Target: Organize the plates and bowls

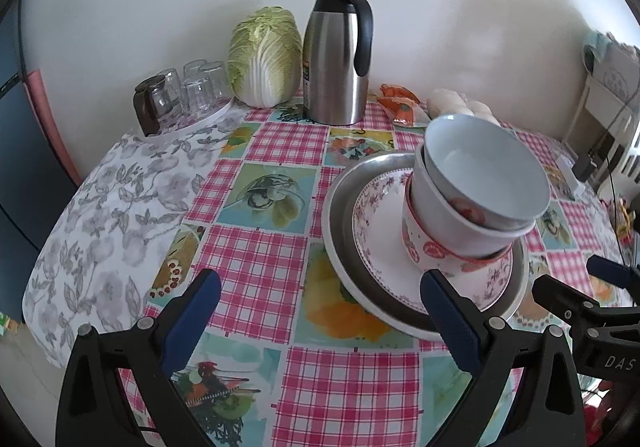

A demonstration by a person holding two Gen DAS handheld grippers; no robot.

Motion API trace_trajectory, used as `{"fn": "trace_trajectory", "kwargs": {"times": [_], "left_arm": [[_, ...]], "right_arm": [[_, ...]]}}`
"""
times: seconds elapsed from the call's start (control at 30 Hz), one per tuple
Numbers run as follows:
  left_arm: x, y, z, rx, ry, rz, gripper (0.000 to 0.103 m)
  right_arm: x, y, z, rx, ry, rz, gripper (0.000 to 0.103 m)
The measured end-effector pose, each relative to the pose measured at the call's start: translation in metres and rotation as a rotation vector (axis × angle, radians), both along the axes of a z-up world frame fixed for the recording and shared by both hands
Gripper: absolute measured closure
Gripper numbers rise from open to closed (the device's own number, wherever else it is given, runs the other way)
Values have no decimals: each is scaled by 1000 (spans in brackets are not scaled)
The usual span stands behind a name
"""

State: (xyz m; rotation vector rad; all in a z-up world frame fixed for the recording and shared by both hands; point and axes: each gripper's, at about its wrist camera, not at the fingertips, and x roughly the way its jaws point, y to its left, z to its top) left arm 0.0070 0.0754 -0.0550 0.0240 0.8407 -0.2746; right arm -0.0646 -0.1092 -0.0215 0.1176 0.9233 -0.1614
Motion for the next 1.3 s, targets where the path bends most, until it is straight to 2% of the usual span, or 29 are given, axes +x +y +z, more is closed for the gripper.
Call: {"fn": "trace_trajectory", "kwargs": {"times": [0.2,0.43,0.67,1.3], "left_arm": [[-3,-1,-11,51,-13,-29,3],[-2,7,-19,23,3,-35,3],[-3,4,-25,54,-3,-64,3],[-3,2,-27,44,4,-88,3]], "right_arm": [[-4,7,-7,-32,26,15,0],[-9,15,-15,-61,53,40,0],[-10,18,-20,-77,70,53,0],[-5,15,-26,-90,95,47,0]]}}
